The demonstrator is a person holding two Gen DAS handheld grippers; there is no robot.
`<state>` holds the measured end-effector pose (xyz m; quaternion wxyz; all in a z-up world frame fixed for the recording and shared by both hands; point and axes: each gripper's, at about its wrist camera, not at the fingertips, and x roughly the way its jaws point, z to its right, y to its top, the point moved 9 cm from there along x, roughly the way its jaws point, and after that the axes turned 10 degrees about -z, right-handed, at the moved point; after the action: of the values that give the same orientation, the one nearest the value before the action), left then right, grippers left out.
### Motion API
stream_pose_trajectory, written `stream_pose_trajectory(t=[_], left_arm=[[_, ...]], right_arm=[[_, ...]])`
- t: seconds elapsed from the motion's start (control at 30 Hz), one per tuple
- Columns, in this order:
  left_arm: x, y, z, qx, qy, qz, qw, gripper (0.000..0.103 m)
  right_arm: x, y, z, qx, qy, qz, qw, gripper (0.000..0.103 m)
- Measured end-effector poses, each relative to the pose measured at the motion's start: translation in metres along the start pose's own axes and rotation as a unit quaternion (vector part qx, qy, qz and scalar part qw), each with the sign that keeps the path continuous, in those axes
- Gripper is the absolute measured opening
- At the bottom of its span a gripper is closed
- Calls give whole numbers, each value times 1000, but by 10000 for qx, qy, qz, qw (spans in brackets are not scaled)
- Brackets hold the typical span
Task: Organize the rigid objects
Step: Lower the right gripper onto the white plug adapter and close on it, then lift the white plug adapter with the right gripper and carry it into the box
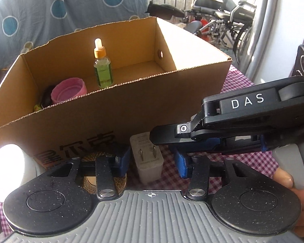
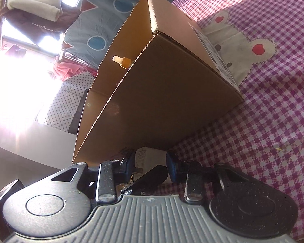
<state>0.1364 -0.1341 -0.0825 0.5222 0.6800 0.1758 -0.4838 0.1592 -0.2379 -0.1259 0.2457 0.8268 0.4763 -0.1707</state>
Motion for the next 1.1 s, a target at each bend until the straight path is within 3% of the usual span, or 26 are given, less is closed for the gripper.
stream_pose_trajectory(t=[0.33, 0.83, 1.1], left_arm=[[2, 0, -4, -338, -206, -224, 9990, 31], [-1, -6, 32, -485, -1040, -275, 9930, 31], [4, -7, 40, -216, -1017, -403, 9938, 32]], right_arm=[[11, 4, -2, -122, -71, -90, 9999, 31], [-39, -18, 17, 61, -382, 180, 9991, 31], [-48, -27, 29, 163, -344, 245, 9990, 32]])
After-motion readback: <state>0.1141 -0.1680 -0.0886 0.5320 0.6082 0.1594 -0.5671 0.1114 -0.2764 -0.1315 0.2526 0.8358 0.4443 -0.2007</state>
